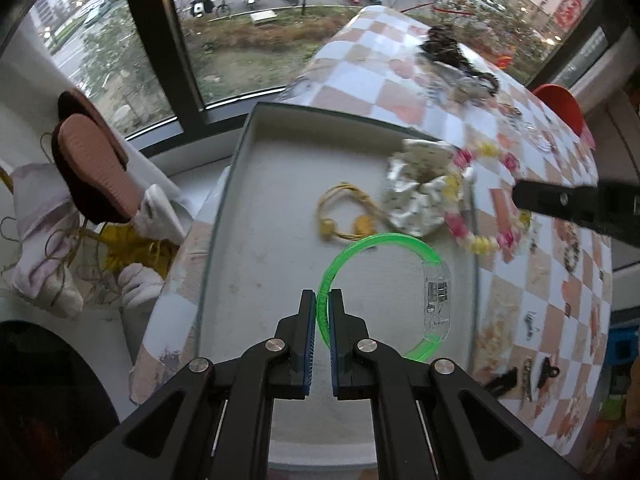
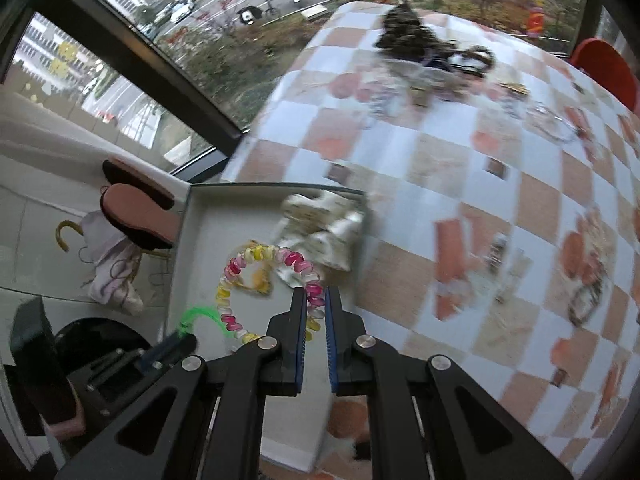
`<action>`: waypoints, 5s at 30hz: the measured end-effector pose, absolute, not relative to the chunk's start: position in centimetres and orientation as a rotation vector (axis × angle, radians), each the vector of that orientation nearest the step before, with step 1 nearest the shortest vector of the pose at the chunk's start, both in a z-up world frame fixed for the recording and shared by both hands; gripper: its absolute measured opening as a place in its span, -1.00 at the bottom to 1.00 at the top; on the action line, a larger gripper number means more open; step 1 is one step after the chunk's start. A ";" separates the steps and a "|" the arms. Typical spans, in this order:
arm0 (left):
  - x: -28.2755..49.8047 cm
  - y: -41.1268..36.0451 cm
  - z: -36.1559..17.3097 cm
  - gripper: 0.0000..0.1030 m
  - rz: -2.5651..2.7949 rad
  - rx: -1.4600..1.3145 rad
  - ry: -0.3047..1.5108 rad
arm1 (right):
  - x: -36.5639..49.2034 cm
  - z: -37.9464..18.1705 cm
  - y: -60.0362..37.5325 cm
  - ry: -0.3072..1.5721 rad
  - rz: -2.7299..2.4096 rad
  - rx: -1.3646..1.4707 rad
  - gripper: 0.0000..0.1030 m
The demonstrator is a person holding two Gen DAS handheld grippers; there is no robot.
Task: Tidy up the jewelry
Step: 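Carry the bangle and bracelet into the grey tray and open both tools, then reach the left tool to the black fuzzy clip while the right tool reaches the black claw clip, then grasp the black fuzzy snap clip with the left tool while the right tool grasps the black claw clip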
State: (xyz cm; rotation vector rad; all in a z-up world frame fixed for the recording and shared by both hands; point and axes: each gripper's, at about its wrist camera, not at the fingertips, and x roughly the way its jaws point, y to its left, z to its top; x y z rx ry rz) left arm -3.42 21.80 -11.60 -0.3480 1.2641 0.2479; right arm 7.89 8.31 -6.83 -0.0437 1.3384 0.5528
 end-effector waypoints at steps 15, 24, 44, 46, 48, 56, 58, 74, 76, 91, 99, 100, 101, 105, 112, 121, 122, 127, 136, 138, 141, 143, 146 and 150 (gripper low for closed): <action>-2.1 23.6 -15.8 -0.81 0.296 -0.338 1.307 | 11.2 -12.7 16.9 1.428 0.602 -0.063 -0.82; -1.7 23.4 -16.7 -0.80 0.300 -0.304 1.328 | 11.9 -15.5 17.8 1.473 0.582 -0.080 -0.81; -1.2 23.1 -15.8 -0.80 0.308 -0.231 1.368 | 12.3 -11.4 15.4 1.419 0.658 0.045 -0.05; -1.1 23.0 -15.8 -0.80 0.294 -0.231 1.371 | 12.0 -10.7 14.7 1.405 0.654 0.049 -0.03; -1.0 22.5 -15.6 -0.80 0.280 -0.218 1.372 | 11.5 -10.1 13.6 1.394 0.648 0.056 -0.02; -0.8 21.7 -15.3 1.00 0.278 -0.178 1.378 | 9.1 -8.8 8.0 1.385 0.584 0.101 0.00; -0.7 21.4 -14.5 1.00 0.311 -0.128 1.341 | 8.7 -8.4 6.2 1.379 0.566 0.115 0.00; -0.3 16.9 -11.9 1.00 0.280 -0.019 1.346 | 3.9 -8.4 -8.2 1.417 0.318 0.206 0.44; -0.1 15.9 -11.8 1.00 0.243 -0.034 1.365 | 3.4 -8.6 -10.1 1.422 0.281 0.228 0.55; -1.1 3.5 -9.8 1.00 -0.104 0.182 1.301 | 0.5 -9.7 -19.6 1.458 0.094 0.315 0.59; -3.5 -1.8 -11.7 1.00 -0.269 0.369 1.304 | -1.1 -11.6 -20.0 1.519 0.105 0.300 0.59; -3.6 -2.0 -12.0 1.00 -0.276 0.375 1.310 | -1.2 -11.8 -19.9 1.524 0.108 0.297 0.59; -3.6 -2.3 -12.3 1.00 -0.280 0.378 1.316 | -1.3 -12.0 -19.8 1.532 0.112 0.292 0.59; -3.5 -2.8 -13.4 1.00 -0.287 0.381 1.340 | -1.3 -12.8 -19.3 1.558 0.132 0.283 0.59; -3.3 -3.0 -15.4 0.81 -0.287 0.383 1.382 | -1.1 -14.7 -18.1 1.604 0.177 0.296 0.58; -3.4 -3.5 -17.2 0.81 -0.305 0.388 1.424 | -0.8 -16.7 -16.6 1.645 0.198 0.272 0.11; -3.4 -3.5 -17.5 0.79 -0.307 0.389 1.432 | -0.8 -16.6 -16.3 1.637 0.200 0.263 0.10; -3.7 -3.7 -18.4 0.59 -0.316 0.364 1.469 | -0.5 -16.5 -15.2 1.635 0.208 0.218 -0.13; -4.0 -4.4 -18.3 0.05 -0.370 0.330 1.485 | -0.6 -16.8 -13.7 1.641 0.185 0.175 -0.80; -4.0 -4.8 -18.1 -0.21 -0.383 0.322 1.484 | -0.6 -16.8 -13.6 1.638 0.181 0.172 -0.81; -3.9 -4.9 -17.8 -0.22 -0.390 0.289 1.493 | -0.8 -16.8 -13.7 1.629 0.180 0.183 -0.87; -3.6 -4.4 -17.6 -0.22 -0.389 0.240 1.506 | -0.8 -16.4 -14.4 1.622 0.181 0.197 -0.88; -3.3 -3.4 -17.0 -0.22 -0.374 0.160 1.519 | -1.0 -15.9 -14.8 1.611 0.182 0.216 -0.89; -3.2 -2.5 -16.0 -0.22 -0.361 0.094 1.513 | -0.8 -15.1 -16.0 1.600 0.186 0.241 -0.89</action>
